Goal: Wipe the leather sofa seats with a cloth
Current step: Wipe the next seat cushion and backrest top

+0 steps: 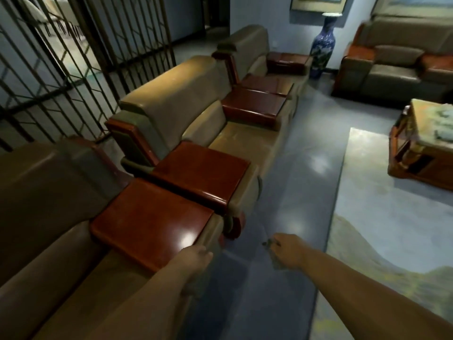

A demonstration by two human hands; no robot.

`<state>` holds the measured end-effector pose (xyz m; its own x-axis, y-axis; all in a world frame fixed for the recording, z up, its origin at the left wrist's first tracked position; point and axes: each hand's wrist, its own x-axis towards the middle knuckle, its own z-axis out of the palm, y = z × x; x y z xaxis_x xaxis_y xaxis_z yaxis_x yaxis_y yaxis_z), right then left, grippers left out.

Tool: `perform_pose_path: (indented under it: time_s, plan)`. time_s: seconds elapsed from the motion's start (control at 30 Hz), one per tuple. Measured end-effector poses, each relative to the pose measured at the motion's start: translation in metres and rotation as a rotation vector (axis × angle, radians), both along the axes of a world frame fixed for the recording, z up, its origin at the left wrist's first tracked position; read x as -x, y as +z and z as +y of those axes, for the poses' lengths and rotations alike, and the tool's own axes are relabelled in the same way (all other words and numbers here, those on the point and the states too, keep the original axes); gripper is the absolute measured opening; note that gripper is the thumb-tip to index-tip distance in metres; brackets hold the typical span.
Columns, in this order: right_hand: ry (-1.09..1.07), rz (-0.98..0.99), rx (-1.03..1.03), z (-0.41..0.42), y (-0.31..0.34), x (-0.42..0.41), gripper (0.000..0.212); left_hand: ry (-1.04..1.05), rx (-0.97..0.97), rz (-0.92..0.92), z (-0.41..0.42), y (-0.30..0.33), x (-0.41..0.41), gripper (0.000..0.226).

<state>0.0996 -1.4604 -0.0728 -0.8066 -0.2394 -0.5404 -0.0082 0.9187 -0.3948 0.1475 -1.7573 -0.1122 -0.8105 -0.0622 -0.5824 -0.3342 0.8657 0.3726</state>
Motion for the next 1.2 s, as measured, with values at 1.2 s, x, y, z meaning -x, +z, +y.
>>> perform_pose_path:
  time_s: [1.2]
  plan:
    - [0.001, -0.120, 0.083, 0.239, -0.051, 0.649, 0.021, -0.018, 0.018, -0.121, 0.228, -0.065, 0.638, 0.058]
